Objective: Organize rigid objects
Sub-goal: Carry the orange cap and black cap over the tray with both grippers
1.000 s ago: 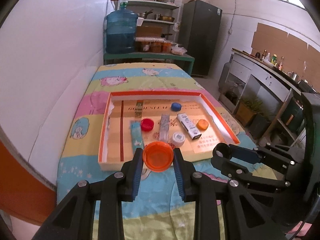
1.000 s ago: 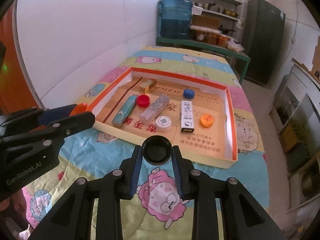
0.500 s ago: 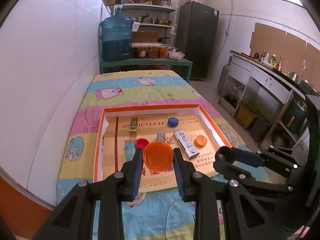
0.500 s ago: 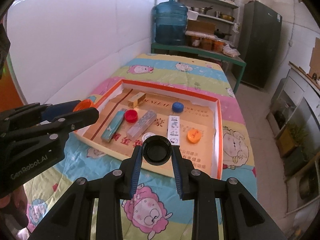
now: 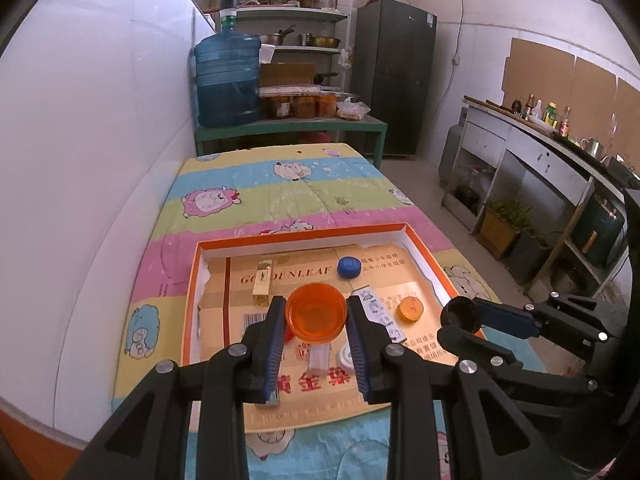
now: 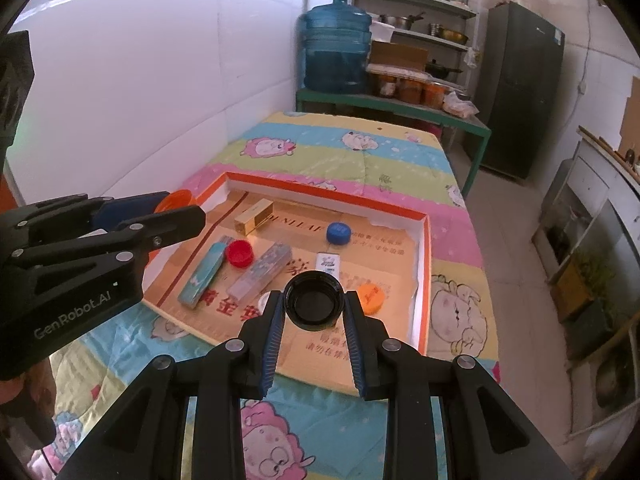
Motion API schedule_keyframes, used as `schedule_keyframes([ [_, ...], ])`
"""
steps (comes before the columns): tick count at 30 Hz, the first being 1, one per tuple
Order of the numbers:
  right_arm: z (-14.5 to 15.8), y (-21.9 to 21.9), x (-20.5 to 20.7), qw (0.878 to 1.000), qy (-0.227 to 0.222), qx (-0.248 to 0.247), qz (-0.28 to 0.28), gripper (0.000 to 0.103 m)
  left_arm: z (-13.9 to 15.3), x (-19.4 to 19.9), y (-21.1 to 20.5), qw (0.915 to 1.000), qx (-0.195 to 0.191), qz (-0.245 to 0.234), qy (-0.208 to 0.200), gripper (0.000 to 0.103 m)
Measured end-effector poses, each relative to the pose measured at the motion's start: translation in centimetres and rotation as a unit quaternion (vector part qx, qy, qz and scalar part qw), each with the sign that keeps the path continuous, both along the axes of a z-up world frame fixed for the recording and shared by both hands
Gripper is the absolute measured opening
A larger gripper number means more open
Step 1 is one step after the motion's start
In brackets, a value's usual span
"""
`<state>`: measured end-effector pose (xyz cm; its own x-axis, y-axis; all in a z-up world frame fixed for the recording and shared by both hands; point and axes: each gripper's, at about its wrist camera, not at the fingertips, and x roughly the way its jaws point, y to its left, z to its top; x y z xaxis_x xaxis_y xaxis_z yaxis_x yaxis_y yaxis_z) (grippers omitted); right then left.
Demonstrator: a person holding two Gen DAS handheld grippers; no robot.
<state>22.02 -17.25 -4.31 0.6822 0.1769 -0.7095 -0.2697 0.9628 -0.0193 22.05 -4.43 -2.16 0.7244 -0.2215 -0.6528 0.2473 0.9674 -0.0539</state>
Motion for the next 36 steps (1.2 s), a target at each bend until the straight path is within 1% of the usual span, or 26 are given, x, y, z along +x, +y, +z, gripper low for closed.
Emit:
schedule_keyframes([
  [2,0.0,0.0,0.0,1.0,0.0,0.001,0.0,0.03,0.0,0.6,-0.2,1.0,0.003,0.001,0.0,0.03],
  [6,0.2,-0.8,1.5,1.0,0.001,0.003,-0.001,0.03,0.0,1.9,-0.4,1.0,0.005,0.001,0.007,0.03],
  [11,0.1,-1.8,3.8,1.0,0.006,0.001,-0.003,0.03,-0.3,4.5,-0.3,0.9996,0.0,0.0,0.027,0.03],
  [16,-0.2,-2.7,6.5,1.0,0.014,-0.001,-0.005,0.03,-0.8,7.2,-0.4,0.999,0.005,0.005,0.044,0.03],
  [22,-1.4,-3.5,9.6,0.999,0.033,0.002,-0.007,0.03,-1.7,10.0,-0.6,0.9973,-0.002,0.004,0.073,0.03],
  [27,-2.6,-4.2,11.8,0.998,0.056,0.014,-0.009,0.03,-3.0,12.3,-0.9,0.9949,-0.007,0.002,0.101,0.03],
  [36,-5.0,-4.7,14.9,0.995,0.094,0.024,-0.012,0.03,-5.5,14.7,-2.3,0.9906,0.001,0.001,0.137,0.03],
])
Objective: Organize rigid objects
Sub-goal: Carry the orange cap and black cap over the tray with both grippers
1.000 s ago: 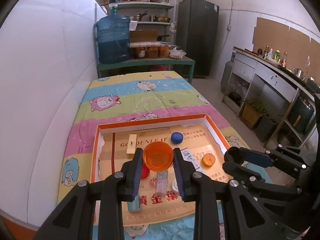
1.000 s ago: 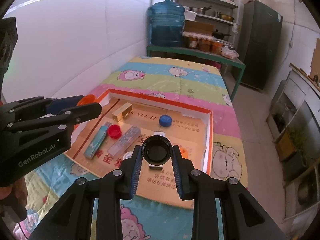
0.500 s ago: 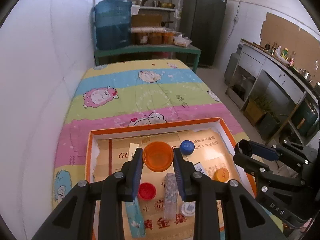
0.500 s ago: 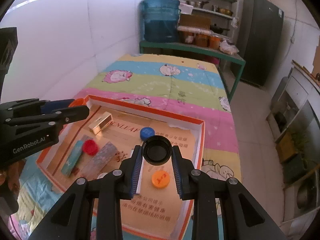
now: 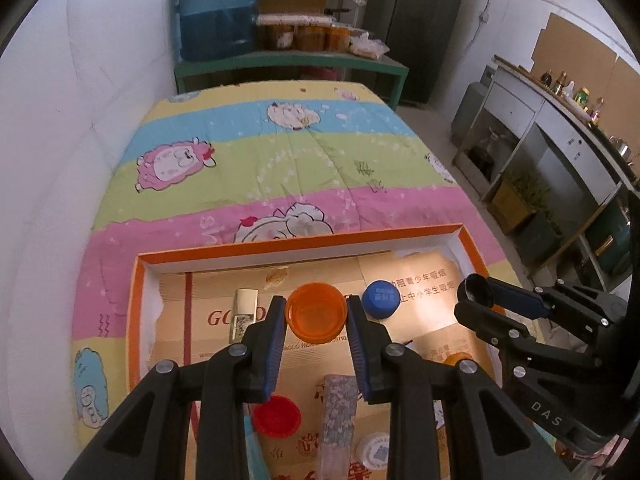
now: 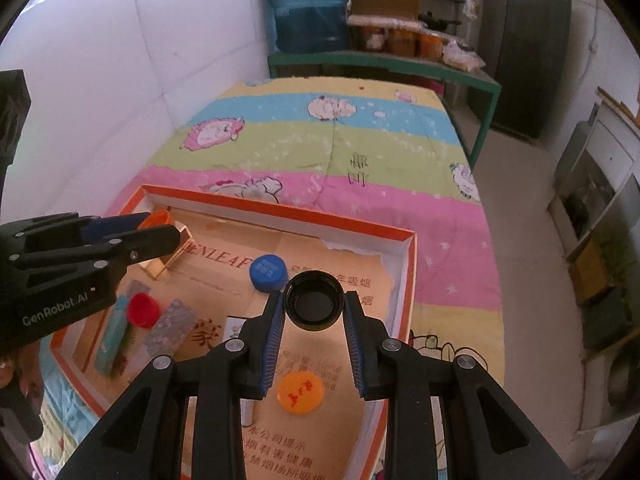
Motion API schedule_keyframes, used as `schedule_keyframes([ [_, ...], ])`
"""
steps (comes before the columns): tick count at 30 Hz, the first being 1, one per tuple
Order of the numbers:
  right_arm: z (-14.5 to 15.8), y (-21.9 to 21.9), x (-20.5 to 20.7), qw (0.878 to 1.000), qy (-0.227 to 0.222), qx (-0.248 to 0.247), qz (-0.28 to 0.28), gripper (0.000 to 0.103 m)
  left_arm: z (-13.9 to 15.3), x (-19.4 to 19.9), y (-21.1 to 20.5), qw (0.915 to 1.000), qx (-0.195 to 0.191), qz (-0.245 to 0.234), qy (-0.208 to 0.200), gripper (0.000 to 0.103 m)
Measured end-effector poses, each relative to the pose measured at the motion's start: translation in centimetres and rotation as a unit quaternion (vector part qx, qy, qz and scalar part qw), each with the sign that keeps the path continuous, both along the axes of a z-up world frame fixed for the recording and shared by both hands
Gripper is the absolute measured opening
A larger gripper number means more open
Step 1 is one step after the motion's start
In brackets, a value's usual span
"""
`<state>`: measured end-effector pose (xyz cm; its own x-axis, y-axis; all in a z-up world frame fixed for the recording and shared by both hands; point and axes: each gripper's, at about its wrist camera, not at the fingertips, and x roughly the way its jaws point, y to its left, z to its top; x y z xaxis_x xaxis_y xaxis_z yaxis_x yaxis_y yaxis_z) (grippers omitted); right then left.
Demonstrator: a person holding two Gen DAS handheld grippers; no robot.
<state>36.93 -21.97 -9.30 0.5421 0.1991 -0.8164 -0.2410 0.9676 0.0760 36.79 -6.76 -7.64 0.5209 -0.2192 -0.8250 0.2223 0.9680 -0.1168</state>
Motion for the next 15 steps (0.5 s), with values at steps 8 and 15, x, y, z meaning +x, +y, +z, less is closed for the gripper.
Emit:
schedule_keyframes([
  [8,-1.5,0.3,1.3,1.0,0.022,-0.001,0.005,0.03,-2.1,1.2,-0.7,0.9998,0.012,-0.003,0.017,0.03],
  [15,-2.6,0.6,2.1,0.999,0.036,-0.007,0.007,0.03,-3.5,2.2,-0.7,0.9995,0.015,-0.003,0.029,0.03],
])
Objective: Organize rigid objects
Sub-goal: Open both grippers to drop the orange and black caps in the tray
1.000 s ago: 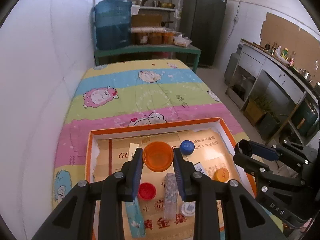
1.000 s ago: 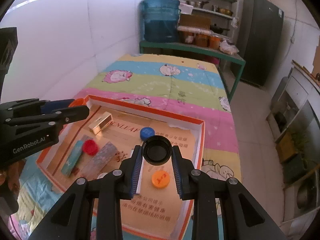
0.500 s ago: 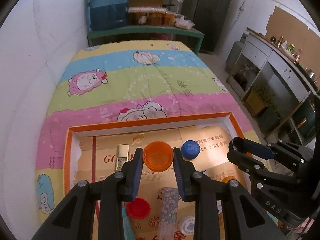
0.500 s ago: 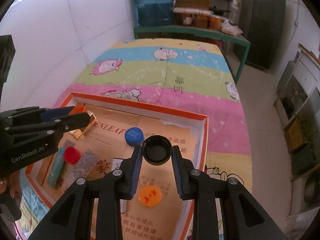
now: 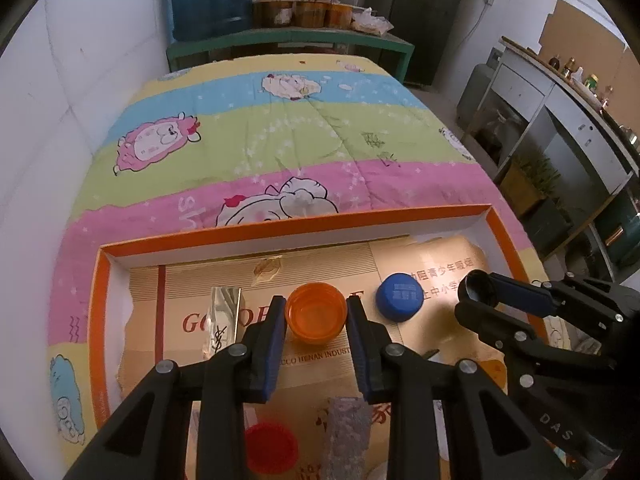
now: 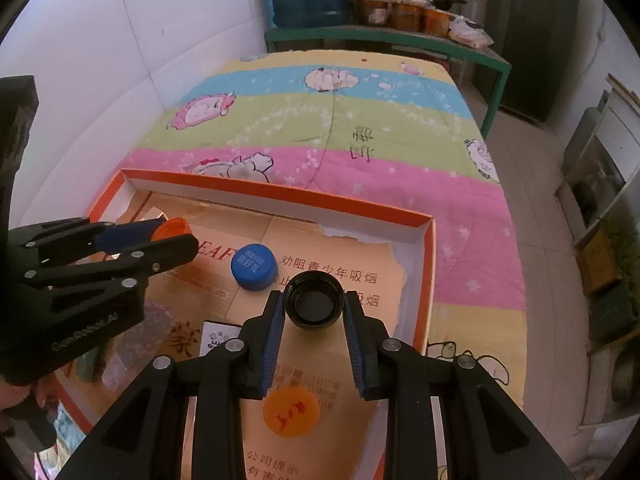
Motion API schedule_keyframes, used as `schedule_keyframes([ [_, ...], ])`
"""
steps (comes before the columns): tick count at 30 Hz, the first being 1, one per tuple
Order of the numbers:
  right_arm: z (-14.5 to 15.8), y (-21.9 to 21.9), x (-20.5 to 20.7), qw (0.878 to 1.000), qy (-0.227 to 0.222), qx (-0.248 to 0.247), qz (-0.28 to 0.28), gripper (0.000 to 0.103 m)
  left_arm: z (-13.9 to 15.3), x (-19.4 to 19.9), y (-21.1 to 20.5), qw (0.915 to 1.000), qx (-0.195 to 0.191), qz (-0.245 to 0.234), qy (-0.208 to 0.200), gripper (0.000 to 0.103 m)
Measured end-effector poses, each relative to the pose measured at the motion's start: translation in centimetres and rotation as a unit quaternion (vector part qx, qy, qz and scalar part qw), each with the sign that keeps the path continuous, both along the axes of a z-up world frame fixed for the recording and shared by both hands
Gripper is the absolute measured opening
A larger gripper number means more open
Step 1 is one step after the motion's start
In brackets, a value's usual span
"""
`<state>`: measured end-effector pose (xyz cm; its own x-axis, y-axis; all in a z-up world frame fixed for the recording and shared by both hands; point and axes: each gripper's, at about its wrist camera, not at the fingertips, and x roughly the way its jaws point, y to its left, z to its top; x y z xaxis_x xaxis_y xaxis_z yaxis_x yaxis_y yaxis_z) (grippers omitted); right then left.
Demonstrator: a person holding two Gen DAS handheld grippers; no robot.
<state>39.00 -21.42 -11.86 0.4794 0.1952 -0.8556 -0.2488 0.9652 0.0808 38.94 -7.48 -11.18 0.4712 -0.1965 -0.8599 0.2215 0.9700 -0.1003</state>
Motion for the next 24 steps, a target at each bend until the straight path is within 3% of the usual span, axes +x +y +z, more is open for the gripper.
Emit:
schedule_keyframes([
  [15,-1.5,0.3,0.8,1.0,0.015,-0.015,0.006,0.031,-1.2,0.0,-0.6,0.9995,0.023,-0.016,-0.01,0.03],
  [20,-1.5,0.3,0.7,1.0,0.011,-0.014,0.006,0.032,-1.1,0.0,-0.3,0.9998,0.006,-0.016,-0.011,0.031],
  [24,-1.6,0.3,0.6,1.0,0.009,-0.012,0.007,0.045,-1.1,0.0,-0.2,0.9998,0.002,-0.017,-0.012,0.05],
])
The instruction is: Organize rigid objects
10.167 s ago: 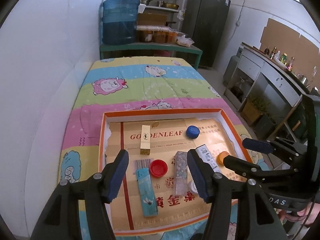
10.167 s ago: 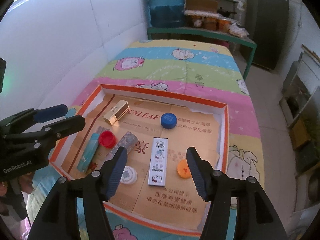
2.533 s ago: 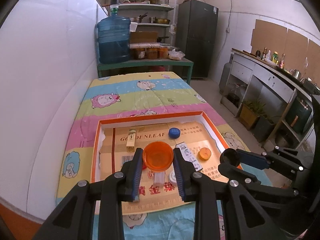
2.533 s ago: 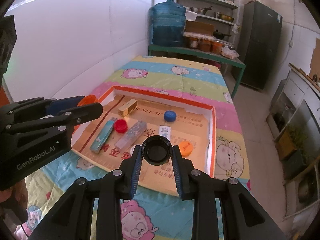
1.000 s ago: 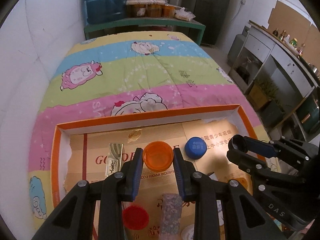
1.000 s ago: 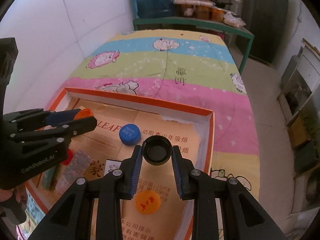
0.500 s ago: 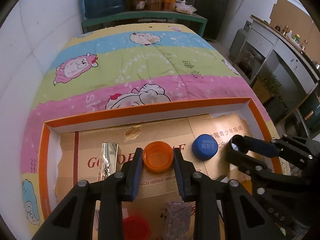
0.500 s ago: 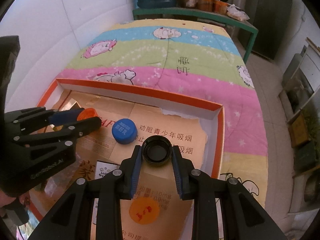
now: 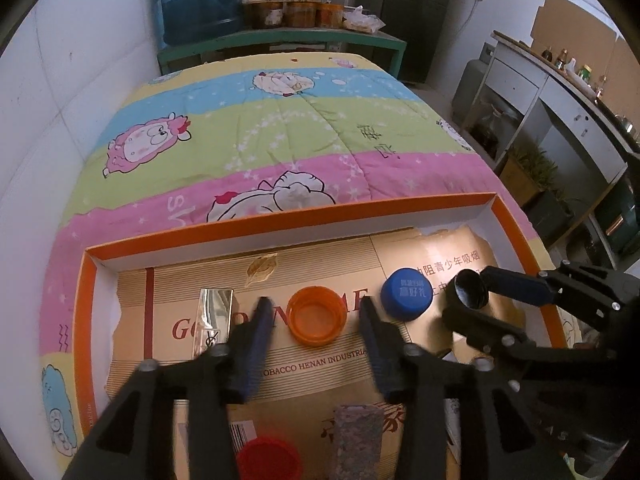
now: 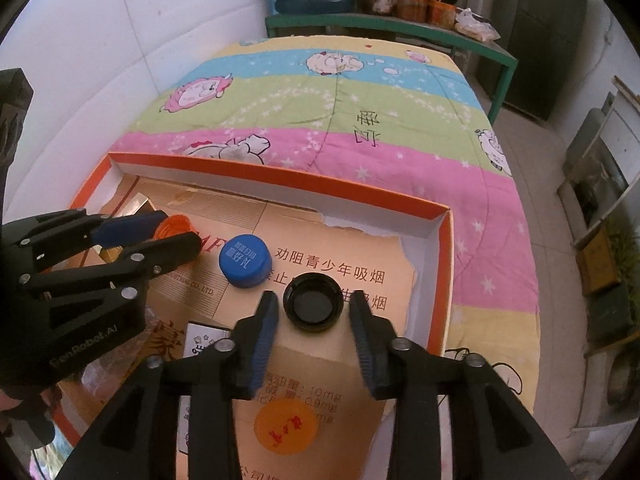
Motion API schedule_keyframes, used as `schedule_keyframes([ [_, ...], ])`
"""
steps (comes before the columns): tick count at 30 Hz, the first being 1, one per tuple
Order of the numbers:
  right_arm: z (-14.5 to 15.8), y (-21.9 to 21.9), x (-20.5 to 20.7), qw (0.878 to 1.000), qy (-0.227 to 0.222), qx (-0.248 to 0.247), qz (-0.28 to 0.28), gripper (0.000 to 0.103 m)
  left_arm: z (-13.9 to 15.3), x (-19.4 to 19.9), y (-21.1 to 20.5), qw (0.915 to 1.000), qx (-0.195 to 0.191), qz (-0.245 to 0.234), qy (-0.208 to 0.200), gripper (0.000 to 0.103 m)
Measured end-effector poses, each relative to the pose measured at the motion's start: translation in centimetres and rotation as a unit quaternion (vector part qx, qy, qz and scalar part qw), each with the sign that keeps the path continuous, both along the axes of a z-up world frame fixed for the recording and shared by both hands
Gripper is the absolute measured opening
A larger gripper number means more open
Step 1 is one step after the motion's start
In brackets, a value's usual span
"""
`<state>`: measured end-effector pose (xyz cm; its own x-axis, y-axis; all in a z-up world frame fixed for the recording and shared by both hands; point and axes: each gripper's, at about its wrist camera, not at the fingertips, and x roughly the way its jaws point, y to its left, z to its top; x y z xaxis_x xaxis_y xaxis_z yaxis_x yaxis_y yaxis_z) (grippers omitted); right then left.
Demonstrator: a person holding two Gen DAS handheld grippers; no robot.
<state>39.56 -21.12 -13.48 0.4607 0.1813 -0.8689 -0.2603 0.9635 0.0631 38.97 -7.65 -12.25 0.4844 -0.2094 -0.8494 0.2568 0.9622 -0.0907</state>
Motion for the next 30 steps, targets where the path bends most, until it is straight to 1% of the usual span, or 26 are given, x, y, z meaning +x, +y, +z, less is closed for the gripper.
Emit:
schedule_keyframes([
  [1,0.0,0.0,-0.1,1.0,-0.001,-0.001,0.0,0.049,0.0,0.0,0.0,1.0,0.0,0.0,-0.001,0.05],
  [2,0.1,0.0,-0.1,1.0,-0.002,-0.001,0.0,0.05,0.1,-0.1,0.0,1.0,0.0,0.0,-0.004,0.05],
  [9,0.2,0.1,-0.4,1.0,-0.004,0.001,-0.002,0.05,0.7,-0.5,0.0,0.9999,-0.006,-0.001,-0.011,0.052],
  [15,1.4,0.1,-1.5,1.0,-0.02,0.002,-0.01,0.05,1.7,-1.6,0.1,0.9996,-0.019,-0.003,-0.021,0.052],
  [18,2.1,0.1,-2.3,0.999,-0.03,0.002,-0.016,0.05,2.5,-2.4,0.5,0.9992,-0.024,0.001,-0.033,0.053],
  [20,2.4,0.0,-2.8,0.999,-0.035,0.006,-0.02,0.05,3.1,-3.1,0.7,0.9988,-0.017,0.006,-0.046,0.054],
  [23,3.0,0.1,-3.9,0.999,-0.042,0.017,-0.022,0.05,3.8,-4.0,1.0,0.9978,-0.01,0.011,-0.065,0.062],
  [30,4.3,0.5,-6.5,0.997,-0.061,0.029,-0.025,0.051,5.5,-6.7,2.0,0.9954,-0.014,0.02,-0.093,0.062],
])
